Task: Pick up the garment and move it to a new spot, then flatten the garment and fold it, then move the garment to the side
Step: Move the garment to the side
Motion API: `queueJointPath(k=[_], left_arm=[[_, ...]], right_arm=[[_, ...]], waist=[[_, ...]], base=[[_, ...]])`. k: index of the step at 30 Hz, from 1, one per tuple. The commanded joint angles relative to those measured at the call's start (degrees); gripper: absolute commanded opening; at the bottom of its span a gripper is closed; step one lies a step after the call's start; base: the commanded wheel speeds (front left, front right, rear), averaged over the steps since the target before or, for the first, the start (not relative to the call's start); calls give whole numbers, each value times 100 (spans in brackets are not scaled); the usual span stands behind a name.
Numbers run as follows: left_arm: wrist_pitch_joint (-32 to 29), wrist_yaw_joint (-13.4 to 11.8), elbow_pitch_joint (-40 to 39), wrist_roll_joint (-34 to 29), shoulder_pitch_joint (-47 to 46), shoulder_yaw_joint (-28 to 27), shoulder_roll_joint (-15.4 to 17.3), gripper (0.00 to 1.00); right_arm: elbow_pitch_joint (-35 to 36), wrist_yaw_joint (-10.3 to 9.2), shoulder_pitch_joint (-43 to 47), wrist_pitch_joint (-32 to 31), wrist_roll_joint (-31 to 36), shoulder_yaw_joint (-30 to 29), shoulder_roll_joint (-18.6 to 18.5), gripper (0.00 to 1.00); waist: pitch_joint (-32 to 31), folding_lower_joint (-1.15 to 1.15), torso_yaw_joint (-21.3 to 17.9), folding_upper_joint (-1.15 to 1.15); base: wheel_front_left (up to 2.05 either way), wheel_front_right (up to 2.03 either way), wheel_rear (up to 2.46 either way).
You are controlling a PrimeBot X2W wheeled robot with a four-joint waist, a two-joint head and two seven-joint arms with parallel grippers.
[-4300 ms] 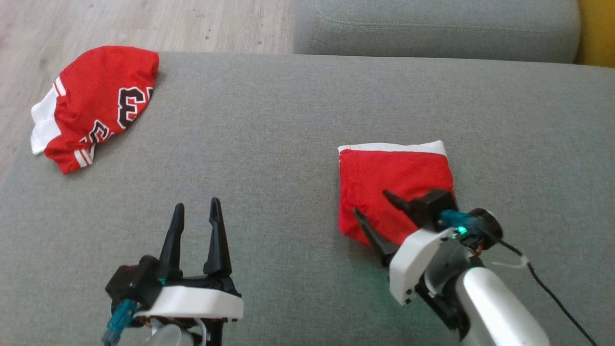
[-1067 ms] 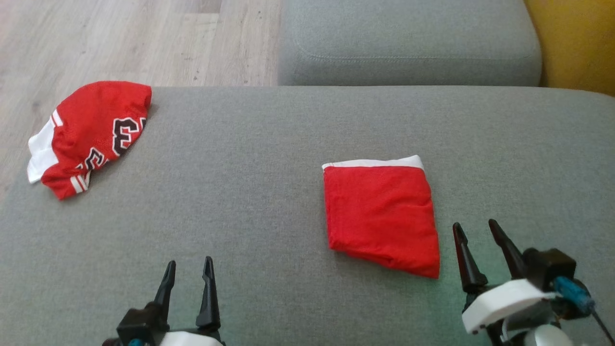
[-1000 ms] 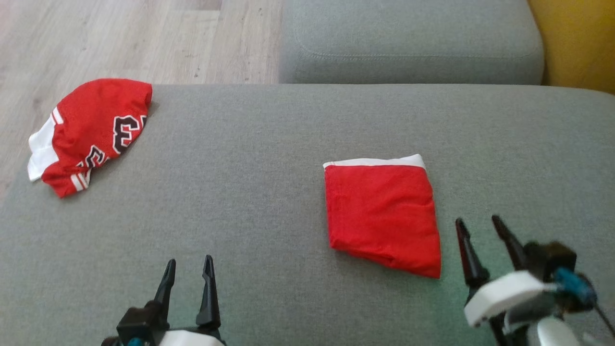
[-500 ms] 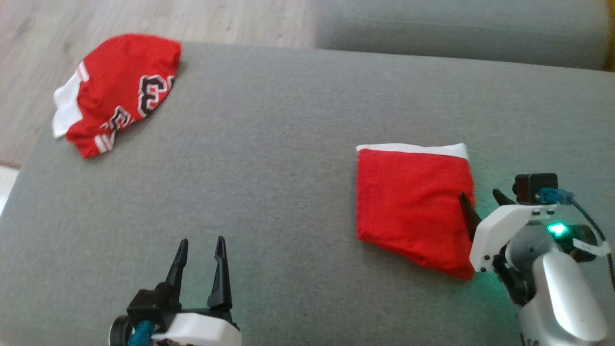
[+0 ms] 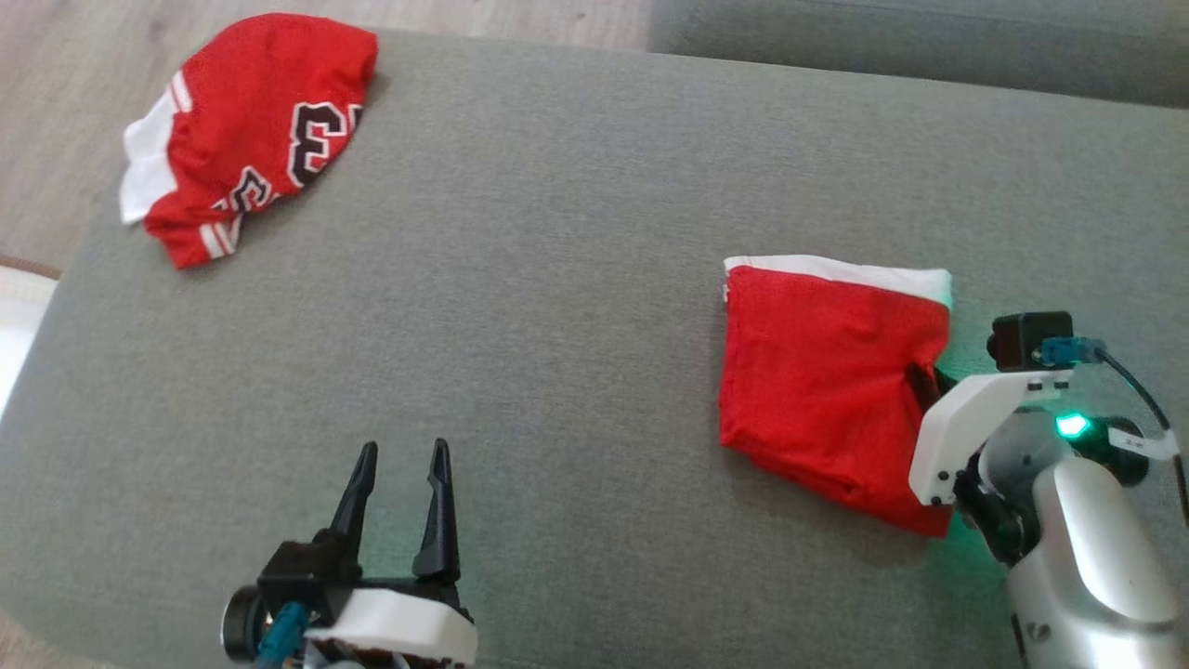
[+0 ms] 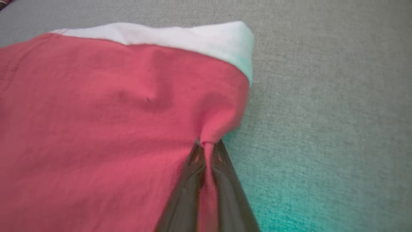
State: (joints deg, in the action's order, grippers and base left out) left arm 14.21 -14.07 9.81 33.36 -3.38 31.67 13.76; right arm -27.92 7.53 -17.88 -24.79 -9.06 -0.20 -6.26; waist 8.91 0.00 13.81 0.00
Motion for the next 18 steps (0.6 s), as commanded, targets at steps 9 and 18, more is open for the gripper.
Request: queueJointPath(k=[9,18], left_arm=[[12,95,-312,-273,-562,87,-26,100],[-203,117,-570,-514,-1066,177,124,100]], right_arm=[[406,-4,-601,401,60,28,-484,0],[870,-4,-1015,426,32,-185,-709,0]], waist=[[389,0,-1102,0],[1045,0,-2465,0]], base=[[0,0,0],[0,0,0]])
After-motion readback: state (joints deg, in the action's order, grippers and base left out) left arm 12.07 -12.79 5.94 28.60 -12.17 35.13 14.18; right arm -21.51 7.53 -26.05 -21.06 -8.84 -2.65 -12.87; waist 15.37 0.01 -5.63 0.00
